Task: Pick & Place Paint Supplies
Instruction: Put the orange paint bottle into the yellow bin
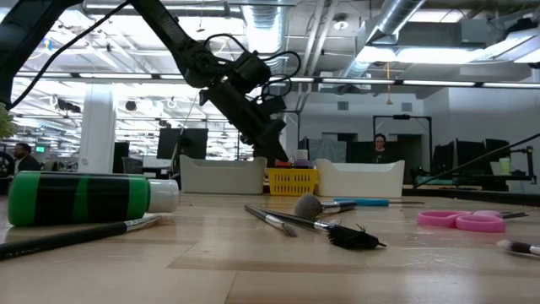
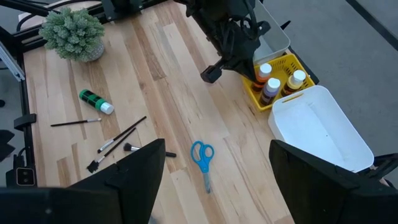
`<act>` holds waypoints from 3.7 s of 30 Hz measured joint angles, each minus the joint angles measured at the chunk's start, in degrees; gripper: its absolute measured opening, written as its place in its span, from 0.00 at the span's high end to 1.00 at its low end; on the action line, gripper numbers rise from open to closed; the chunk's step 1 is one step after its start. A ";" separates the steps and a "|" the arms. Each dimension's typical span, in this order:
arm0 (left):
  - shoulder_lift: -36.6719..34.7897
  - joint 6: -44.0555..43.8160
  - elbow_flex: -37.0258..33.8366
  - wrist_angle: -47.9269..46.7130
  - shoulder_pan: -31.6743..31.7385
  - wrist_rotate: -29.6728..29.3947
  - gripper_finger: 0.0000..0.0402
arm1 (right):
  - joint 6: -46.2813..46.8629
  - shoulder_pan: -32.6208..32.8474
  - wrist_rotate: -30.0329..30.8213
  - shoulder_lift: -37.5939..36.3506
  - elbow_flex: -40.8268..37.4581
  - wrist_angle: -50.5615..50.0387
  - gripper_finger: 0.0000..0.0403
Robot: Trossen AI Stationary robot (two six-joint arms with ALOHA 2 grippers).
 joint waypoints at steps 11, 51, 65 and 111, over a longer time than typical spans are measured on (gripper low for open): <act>1.57 -0.24 0.04 1.12 -0.26 -2.48 1.00 | 0.02 0.04 -0.01 0.00 0.00 -0.10 0.30; 1.57 -0.33 0.04 4.27 0.50 -5.62 1.00 | -0.04 0.04 0.00 0.00 0.00 -1.11 0.30; 1.81 -0.68 0.04 5.01 0.68 -5.09 1.00 | -0.42 0.00 0.00 0.00 0.00 -1.11 0.30; 3.41 -2.60 0.09 7.02 0.79 -7.28 1.00 | -0.42 -0.24 0.00 -0.02 0.00 -1.14 0.30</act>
